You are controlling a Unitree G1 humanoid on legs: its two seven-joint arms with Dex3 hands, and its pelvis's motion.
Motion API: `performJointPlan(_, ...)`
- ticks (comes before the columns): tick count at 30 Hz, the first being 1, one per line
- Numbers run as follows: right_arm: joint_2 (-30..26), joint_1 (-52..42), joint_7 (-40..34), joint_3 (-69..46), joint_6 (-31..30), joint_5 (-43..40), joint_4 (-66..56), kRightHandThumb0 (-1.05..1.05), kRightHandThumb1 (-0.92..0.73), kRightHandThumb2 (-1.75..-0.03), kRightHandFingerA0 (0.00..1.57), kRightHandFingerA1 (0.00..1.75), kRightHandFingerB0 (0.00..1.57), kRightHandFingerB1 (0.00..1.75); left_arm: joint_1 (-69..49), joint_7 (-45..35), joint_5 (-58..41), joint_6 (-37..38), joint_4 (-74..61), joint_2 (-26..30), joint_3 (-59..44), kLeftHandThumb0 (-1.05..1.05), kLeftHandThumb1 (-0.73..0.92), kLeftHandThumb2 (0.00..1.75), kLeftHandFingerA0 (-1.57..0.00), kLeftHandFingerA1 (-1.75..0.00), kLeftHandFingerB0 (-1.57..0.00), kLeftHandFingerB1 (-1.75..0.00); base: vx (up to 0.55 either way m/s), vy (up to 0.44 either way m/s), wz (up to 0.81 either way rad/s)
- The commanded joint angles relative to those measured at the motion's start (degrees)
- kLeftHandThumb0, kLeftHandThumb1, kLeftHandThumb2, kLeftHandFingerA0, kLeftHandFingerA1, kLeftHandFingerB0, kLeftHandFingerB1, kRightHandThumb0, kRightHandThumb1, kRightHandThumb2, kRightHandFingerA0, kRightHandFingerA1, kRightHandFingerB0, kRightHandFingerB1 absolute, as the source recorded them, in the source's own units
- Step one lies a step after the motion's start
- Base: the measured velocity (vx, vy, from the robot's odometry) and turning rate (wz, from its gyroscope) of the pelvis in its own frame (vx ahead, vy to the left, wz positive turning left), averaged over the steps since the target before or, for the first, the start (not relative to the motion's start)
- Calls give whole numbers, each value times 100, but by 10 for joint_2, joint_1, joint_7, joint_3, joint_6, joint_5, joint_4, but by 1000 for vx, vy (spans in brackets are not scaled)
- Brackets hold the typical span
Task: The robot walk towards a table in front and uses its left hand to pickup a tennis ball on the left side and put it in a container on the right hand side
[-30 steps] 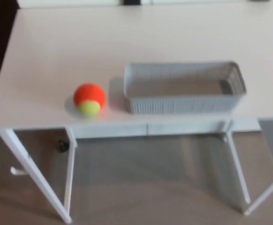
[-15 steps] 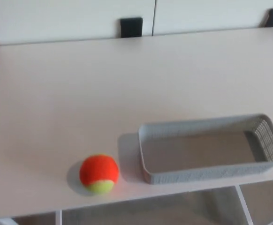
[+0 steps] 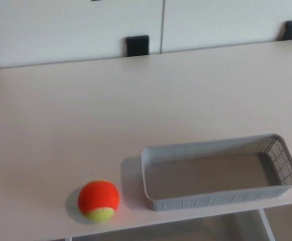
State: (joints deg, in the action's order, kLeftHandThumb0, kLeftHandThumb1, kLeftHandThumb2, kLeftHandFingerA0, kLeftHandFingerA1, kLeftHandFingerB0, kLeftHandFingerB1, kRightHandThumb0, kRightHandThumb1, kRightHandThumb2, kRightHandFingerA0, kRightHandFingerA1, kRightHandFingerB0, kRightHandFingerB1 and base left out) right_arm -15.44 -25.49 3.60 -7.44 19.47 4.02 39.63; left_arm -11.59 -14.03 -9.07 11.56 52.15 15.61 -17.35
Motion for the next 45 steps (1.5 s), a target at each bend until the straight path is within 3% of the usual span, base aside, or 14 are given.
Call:
performJointPlan(1, -8, -4, -3, -7, -14, -4, 0, -34, -65, -59, 49, 43, 34, 36, -37, 3, 9, -56, -53, 21, 9, -22, 46, 93, -43, -69, -12, -50, -90, -67, -8)
performJointPlan(9, -3, -3, -2, -7, 10, -7, 26, -34, -64, -59, 49, 44, 34, 37, -85, -25, -33, -106, -129, 29, -22, -23, 46, 94, -34, -63, -9, -50, -59, 117, -6)
performJointPlan(10, -2, -1, -2, -6, 5, -7, 22, -33, -64, -59, 48, 43, 34, 37, -97, -25, -37, -112, -155, 25, -25, -28, 65, 59, -43, -70, -21, -37, -119, 366, -21)
performJointPlan(13, 3, 4, -4, -8, -2, -10, 20, -31, -63, -59, 49, 44, 34, 37, -125, -35, -47, -134, -209, 21, -31, -24, 45, 93, -33, -61, -9, -49, -41, 189, 7)
performJointPlan(14, 4, 3, -3, -9, -1, -11, 17, -30, -63, -59, 49, 44, 34, 37, -131, -35, -50, -140, -222, 18, -33, -27, 65, 58, -43, -54, -20, -36, 0, 0, 0)
performJointPlan(16, 4, -11, -2, -8, -6, -9, -7, -32, -64, -59, 49, 43, 35, 37, -148, -40, -65, -150, -245, 13, -43, -25, 63, 58, -45, -63, -20, -37, 17, 14, 4)
performJointPlan(18, 4, -14, -3, -8, -7, -8, -15, -33, -64, -59, 49, 44, 35, 37, -159, -44, -72, -161, -267, 10, -48, -26, 64, 58, -44, -59, -20, -37, 0, 0, 0)
performJointPlan(19, 3, -17, -1, -9, -9, -10, -21, -33, -64, -59, 48, 43, 34, 37, -167, -44, -78, -167, -278, 8, -54, -26, 44, 92, -43, -72, -6, -48, 45, -70, 7)
performJointPlan(25, 8, -13, 3, -9, -18, -12, -29, -34, -64, -59, 47, 43, 34, 37, -226, -35, -159, -195, -362, -11, -149, -21, 48, 93, -11, -55, 0, -47, 19, -73, 6)
performJointPlan(26, 6, -11, 1, -7, -20, -9, -29, -35, -64, -59, 47, 43, 34, 36, -231, -31, -168, -191, -376, -18, -168, -22, 69, 60, -13, -43, -9, -30, 0, 0, 0)
performJointPlan(28, 4, -9, -2, -5, -27, -4, -37, -35, -65, -59, 48, 43, 34, 36, -242, -23, -163, -179, -409, -24, -187, -21, 73, 61, -12, -38, -7, -28, 0, 0, 0)
performJointPlan(34, 6, 6, 7, -11, -46, -19, -45, -32, -64, -59, 47, 43, 34, 36, -294, -43, -183, -196, -609, 22, -263, -52, 34, 73, 0, -29, 0, -17, 0, 0, 0)
performJointPlan(40, 9, 26, 8, -13, -50, -21, -32, -30, -63, -59, 50, 44, 34, 37, -346, -34, -267, -202, -850, 34, -357, -52, 35, 77, 0, -28, 0, -22, 0, 0, 0)
performJointPlan(45, 8, 35, 9, -15, -54, -23, -31, -28, -63, -59, 48, 43, 34, 37, -344, -33, -171, -134, -1006, 34, -354, -59, 36, 80, 0, -31, 0, -21, 0, 0, 0)
